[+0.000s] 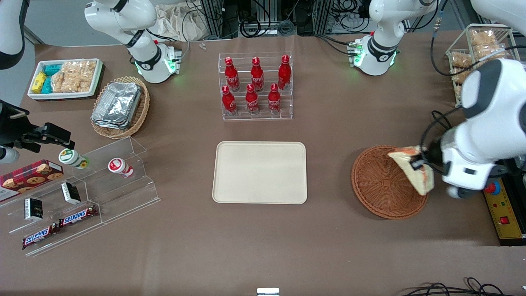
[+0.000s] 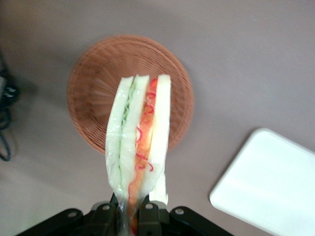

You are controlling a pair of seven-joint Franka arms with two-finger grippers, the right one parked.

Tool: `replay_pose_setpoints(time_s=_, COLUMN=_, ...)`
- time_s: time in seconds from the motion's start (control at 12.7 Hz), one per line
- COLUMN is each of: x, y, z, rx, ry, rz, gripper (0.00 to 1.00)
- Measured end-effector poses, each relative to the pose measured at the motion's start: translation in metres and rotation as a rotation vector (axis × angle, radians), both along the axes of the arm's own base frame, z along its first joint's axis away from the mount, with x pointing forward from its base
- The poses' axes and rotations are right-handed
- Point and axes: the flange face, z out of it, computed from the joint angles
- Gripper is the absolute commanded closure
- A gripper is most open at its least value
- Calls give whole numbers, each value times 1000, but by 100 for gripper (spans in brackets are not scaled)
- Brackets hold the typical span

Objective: Place sandwich from basket to tray
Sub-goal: 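Lift the sandwich out of the basket and carry it toward the tray, then lower the sandwich onto the cream tray and open the left gripper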

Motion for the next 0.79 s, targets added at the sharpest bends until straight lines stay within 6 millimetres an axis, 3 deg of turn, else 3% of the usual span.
replay_pose_setpoints(time_s=0.16, x=-17, y=-59, z=-5, rx=-35, ry=9, rz=-107, gripper=100)
replay_pose_setpoints(time_s=0.32, x=-26, y=-113, z=-32, rx=-76, ry=-9, rz=-191, gripper=100)
replay_pose_setpoints(time_s=0.55, x=-49, y=-190, z=-109, rx=-125, ry=5, rz=-307, gripper=100)
replay_pose_setpoints(time_s=0.79, x=-67, y=-222, z=-178, rx=-83, ry=38, rz=-375, gripper=100)
